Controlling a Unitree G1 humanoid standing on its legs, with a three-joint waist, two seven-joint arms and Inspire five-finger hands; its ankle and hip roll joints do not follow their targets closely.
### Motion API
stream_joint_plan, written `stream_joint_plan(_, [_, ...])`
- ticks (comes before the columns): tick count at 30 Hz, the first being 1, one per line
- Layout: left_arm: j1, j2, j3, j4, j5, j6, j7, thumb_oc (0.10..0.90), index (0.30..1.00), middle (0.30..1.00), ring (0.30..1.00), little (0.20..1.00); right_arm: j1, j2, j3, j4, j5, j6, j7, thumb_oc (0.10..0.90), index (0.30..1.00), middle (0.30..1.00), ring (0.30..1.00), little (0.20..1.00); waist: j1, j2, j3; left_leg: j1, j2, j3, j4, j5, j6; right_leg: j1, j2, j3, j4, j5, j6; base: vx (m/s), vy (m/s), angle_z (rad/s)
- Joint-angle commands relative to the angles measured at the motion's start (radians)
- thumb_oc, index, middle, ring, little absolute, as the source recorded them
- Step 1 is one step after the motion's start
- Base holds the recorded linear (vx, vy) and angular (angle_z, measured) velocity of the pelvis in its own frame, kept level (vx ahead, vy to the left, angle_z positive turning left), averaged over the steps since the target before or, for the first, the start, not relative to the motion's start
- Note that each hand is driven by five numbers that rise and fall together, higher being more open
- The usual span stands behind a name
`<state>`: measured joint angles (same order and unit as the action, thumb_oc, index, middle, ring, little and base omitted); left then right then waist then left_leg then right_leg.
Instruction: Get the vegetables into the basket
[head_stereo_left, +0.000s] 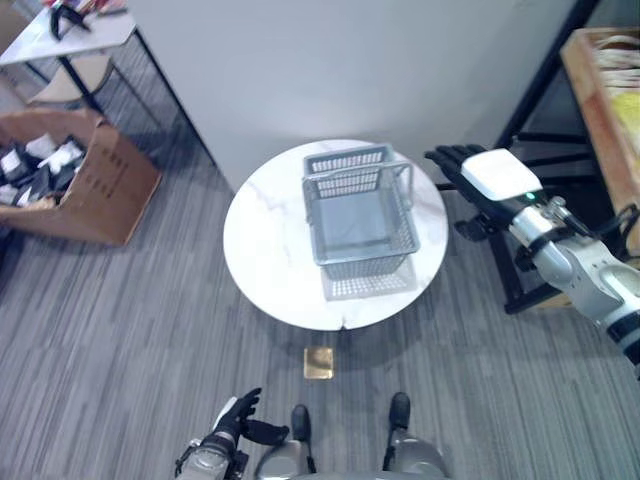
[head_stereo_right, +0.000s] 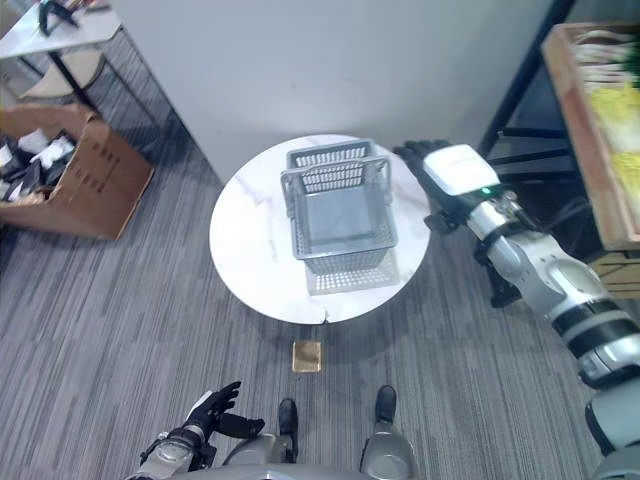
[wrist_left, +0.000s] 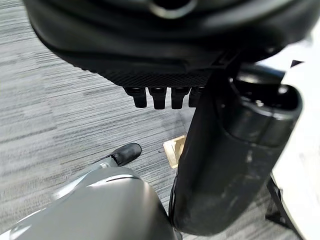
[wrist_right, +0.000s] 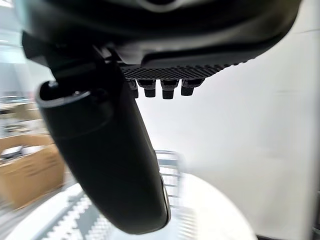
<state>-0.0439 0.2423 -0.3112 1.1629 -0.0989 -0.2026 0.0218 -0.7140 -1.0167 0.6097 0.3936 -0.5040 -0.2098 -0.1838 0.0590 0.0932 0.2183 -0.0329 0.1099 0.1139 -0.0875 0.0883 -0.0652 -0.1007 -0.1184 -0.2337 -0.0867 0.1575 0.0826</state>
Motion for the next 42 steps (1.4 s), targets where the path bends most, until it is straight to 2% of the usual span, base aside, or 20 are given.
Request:
stream_joint_plan(1, [-0.015,0.086,-0.027,0.056,-0.011,0.012,0.03,0.9,1.0,1.0,1.0,1.0,-0.13,0.028,0.005,-0.001,0.026,0.011,-0.056,0.9,1.0,1.0,1.0,1.0,-0.009,-0.09,0.011,0.003,-0.009,0.052,0.0,0.01,-0.055,0.029,-0.075,0.067,0.058,-0.033,0.086,-0.05,-0.003,0.17])
stream_joint_plan(2, [-0.018,0.088,-0.031,0.056,-0.017,0.01,0.031,0.9,1.0,1.0,1.0,1.0,-0.178,0.031,0.035,0.018,0.031,0.015,-0.055,0.9,1.0,1.0,1.0,1.0,-0.004,-0.09,0.017,-0.005,-0.009,0.05,0.0,0.014,-0.056,0.022,-0.076,0.066,0.061,-0.033,0.085,-0.07,-0.003,0.21])
stream_joint_plan(3, [-0.031,0.096,-0.041,0.063,-0.034,0.01,0.041,0.9,1.0,1.0,1.0,1.0,-0.301,0.064,0.106,0.111,0.052,0.028,-0.057,0.9,1.0,1.0,1.0,1.0,0.013,-0.089,0.037,-0.029,-0.009,0.041,0.0,0.023,-0.056,0.0,-0.074,0.064,0.065,-0.031,0.083,-0.07,-0.003,0.21])
stream_joint_plan(4, [-0.032,0.095,-0.04,0.063,-0.034,0.01,0.041,0.9,1.0,1.0,1.0,1.0,-0.305,0.065,0.109,0.114,0.053,0.027,-0.058,0.9,1.0,1.0,1.0,1.0,0.012,-0.088,0.037,-0.03,-0.009,0.041,0.0,0.023,-0.056,-0.001,-0.074,0.064,0.066,-0.031,0.083,-0.09,-0.003,0.14])
stream_joint_plan(5, [-0.042,0.1,-0.049,0.064,-0.046,0.009,0.045,0.9,1.0,1.0,1.0,1.0,-0.372,0.08,0.146,0.163,0.059,0.039,-0.058,0.9,1.0,1.0,1.0,1.0,0.022,-0.086,0.05,-0.049,-0.009,0.036,0.0,0.03,-0.057,-0.019,-0.072,0.062,0.068,-0.029,0.081,-0.04,0.002,0.02])
stream_joint_plan(11, [-0.063,0.1,-0.086,0.053,-0.083,0.001,0.063,0.9,1.0,1.0,1.0,1.0,-0.521,0.137,0.179,0.346,0.121,0.073,-0.108,0.9,1.0,1.0,1.0,1.0,0.042,-0.088,0.074,-0.104,-0.003,0.024,0.0,0.046,-0.06,-0.063,-0.066,0.059,0.057,-0.016,0.075,-0.02,-0.011,0.04])
stream_joint_plan(15, [-0.068,0.099,-0.094,0.055,-0.087,-0.001,0.065,0.9,1.0,1.0,1.0,1.0,-0.549,0.154,0.191,0.398,0.136,0.077,-0.113,0.9,1.0,1.0,1.0,1.0,0.045,-0.089,0.079,-0.114,0.0,0.022,0.0,0.049,-0.06,-0.071,-0.065,0.061,0.055,-0.015,0.074,0.0,0.0,0.0])
stream_joint_plan(16, [-0.077,0.097,-0.106,0.057,-0.096,-0.001,0.068,0.9,1.0,1.0,1.0,1.0,-0.582,0.176,0.203,0.458,0.15,0.083,-0.12,0.9,1.0,1.0,1.0,1.0,0.051,-0.087,0.082,-0.127,0.002,0.018,0.0,0.053,-0.063,-0.082,-0.063,0.06,0.052,-0.015,0.072,0.0,0.0,0.0])
stream_joint_plan(28, [-0.092,0.092,-0.131,0.055,-0.111,-0.009,0.092,0.9,1.0,1.0,1.0,1.0,-0.637,0.276,0.24,0.525,0.179,0.085,-0.118,0.9,1.0,1.0,1.0,1.0,0.067,-0.079,0.09,-0.136,-0.003,0.008,0.0,0.051,-0.062,-0.09,-0.062,0.056,0.054,-0.018,0.069,0.0,0.0,0.0])
stream_joint_plan(35, [-0.095,0.096,-0.137,0.053,-0.124,-0.014,0.1,0.9,1.0,1.0,1.0,1.0,-0.669,0.306,0.262,0.589,0.189,0.085,-0.117,0.9,1.0,1.0,1.0,1.0,0.078,-0.076,0.092,-0.145,-0.006,0.0,0.0,0.052,-0.062,-0.096,-0.063,0.05,0.052,-0.016,0.071,0.0,0.0,0.01])
stream_joint_plan(36, [-0.098,0.095,-0.143,0.053,-0.122,-0.015,0.099,0.9,1.0,1.0,1.0,1.0,-0.672,0.315,0.264,0.628,0.195,0.086,-0.114,0.749,0.789,0.789,0.789,0.789,0.082,-0.074,0.093,-0.149,-0.007,-0.004,0.0,0.054,-0.062,-0.095,-0.064,0.048,0.05,-0.015,0.072,0.0,-0.002,0.05])
stream_joint_plan(37, [-0.098,0.095,-0.143,0.053,-0.122,-0.015,0.099,0.9,1.0,1.0,1.0,1.0,-0.672,0.316,0.265,0.629,0.195,0.085,-0.114,0.624,0.613,0.613,0.613,0.613,0.082,-0.073,0.093,-0.149,-0.007,-0.005,0.0,0.054,-0.062,-0.095,-0.064,0.048,0.05,-0.015,0.072,0.01,-0.002,0.05])
stream_joint_plan(38, [-0.099,0.094,-0.148,0.051,-0.122,-0.016,0.098,0.9,1.0,1.0,1.0,1.0,-0.677,0.319,0.279,0.657,0.192,0.086,-0.107,0.427,0.338,0.338,0.338,0.338,0.086,-0.072,0.094,-0.151,-0.008,-0.007,0.0,0.054,-0.062,-0.095,-0.066,0.048,0.05,-0.014,0.071,0.01,-0.001,0.05])
stream_joint_plan(39, [-0.102,0.092,-0.154,0.055,-0.12,-0.017,0.097,0.9,1.0,1.0,1.0,1.0,-0.676,0.33,0.282,0.711,0.198,0.085,-0.1,0.4,0.3,0.3,0.3,0.3,0.089,-0.071,0.094,-0.151,-0.01,-0.009,0.0,0.054,-0.061,-0.093,-0.066,0.045,0.048,-0.014,0.071,0.01,-0.001,0.07])
stream_joint_plan(42, [-0.105,0.091,-0.162,0.058,-0.115,-0.017,0.097,0.9,1.0,1.0,1.0,1.0,-0.664,0.336,0.289,0.762,0.202,0.082,-0.086,0.4,0.3,0.3,0.3,0.3,0.096,-0.068,0.095,-0.151,-0.012,-0.01,0.0,0.054,-0.06,-0.091,-0.068,0.044,0.047,-0.014,0.073,0.01,-0.003,0.06])
